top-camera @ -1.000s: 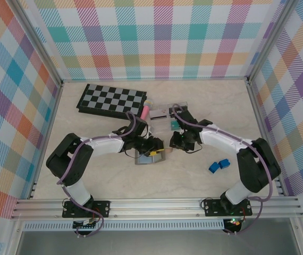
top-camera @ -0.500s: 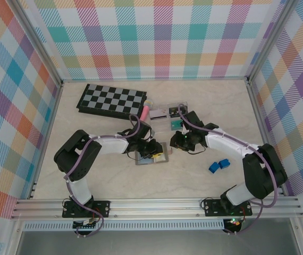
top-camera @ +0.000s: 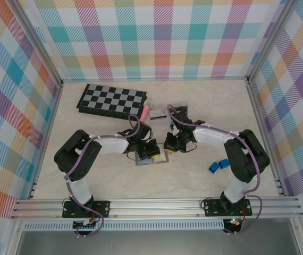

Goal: Take the credit cards out of the card holder

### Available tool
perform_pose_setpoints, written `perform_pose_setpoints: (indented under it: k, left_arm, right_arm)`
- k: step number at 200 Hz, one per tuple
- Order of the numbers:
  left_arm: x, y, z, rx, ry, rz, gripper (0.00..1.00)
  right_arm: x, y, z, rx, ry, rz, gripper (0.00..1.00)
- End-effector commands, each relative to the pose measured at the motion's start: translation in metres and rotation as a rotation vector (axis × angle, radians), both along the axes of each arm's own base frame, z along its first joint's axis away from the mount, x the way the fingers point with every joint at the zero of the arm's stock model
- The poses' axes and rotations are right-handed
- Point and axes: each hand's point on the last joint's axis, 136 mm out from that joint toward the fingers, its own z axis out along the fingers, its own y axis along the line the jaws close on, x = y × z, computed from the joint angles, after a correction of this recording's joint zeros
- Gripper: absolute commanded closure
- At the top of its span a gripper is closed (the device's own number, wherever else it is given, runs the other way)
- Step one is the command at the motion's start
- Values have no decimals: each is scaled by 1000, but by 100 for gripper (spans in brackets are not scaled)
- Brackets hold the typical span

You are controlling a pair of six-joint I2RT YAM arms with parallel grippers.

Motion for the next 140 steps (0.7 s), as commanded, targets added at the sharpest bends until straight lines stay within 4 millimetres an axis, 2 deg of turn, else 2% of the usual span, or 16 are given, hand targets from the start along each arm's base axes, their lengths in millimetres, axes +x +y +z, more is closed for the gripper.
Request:
perform_pose_setpoints:
  k: [1,53,71,91,112,128,140]
  left_arm:
    - [-5,0,-1,32,5,-18,100]
    - [-2,8,27,40,-32,24,100]
    - [-1,22,36,84,-54,51,90]
    - [-4,48,40,185,-69,84,68]
    - [-3,77,43,277,-92,140,50]
    - [-3,91,42,311,-94,164,44]
    - [-4,94,40,312,-86,172,40]
  right_arm:
    - [-2,7,-4,-13,28,26,100]
    - [-5,-1,-28,-96,91,9,100]
    - [-5,-5,-31,-120,94,1,99]
    - [-6,-8,-33,-139,94,-3,98]
    - [-6,-9,-34,-144,96,-5,99]
    - [-6,-10,-35,-149,99,-7,100]
    - [-7,-10,-36,-149,102,-6,100]
